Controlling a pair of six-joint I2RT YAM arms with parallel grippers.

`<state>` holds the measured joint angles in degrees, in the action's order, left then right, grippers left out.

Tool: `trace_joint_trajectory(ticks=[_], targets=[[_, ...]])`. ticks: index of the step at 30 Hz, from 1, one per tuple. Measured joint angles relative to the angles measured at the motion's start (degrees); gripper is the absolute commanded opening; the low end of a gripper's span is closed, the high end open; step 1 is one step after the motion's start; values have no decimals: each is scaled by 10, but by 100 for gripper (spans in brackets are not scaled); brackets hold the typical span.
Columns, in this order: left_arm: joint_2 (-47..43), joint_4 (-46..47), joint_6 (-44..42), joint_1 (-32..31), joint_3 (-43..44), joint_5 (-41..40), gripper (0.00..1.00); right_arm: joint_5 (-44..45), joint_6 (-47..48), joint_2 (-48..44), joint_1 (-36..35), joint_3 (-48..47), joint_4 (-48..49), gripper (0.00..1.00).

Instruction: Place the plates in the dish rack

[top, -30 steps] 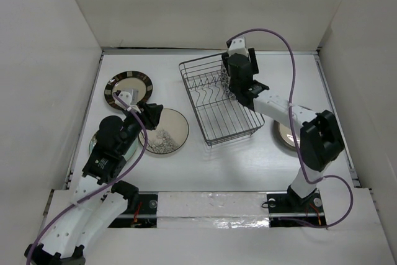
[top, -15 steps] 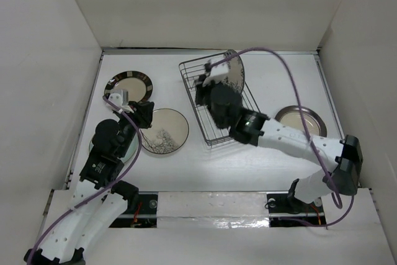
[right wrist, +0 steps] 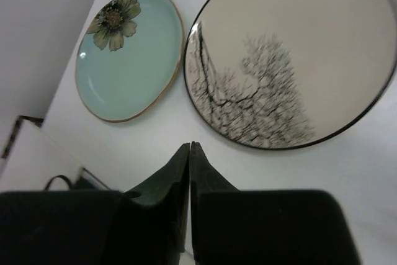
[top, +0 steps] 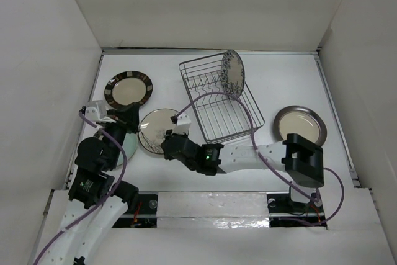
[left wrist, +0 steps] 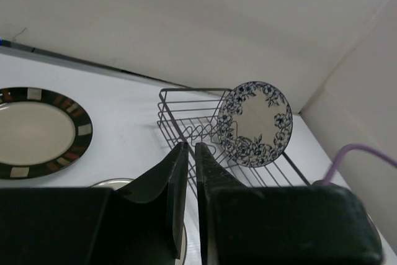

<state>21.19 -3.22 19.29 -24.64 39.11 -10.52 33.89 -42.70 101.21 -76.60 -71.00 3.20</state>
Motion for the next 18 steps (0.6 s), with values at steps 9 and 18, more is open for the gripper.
trace_joint_trajectory(ticks=[9,18], targets=[[-23,5,7,0,5,0,41,-43,-205,117,-19,1,19,66],[-34,3,15,0,5,0,54,-86,-200,202,-17,-122,50,66]])
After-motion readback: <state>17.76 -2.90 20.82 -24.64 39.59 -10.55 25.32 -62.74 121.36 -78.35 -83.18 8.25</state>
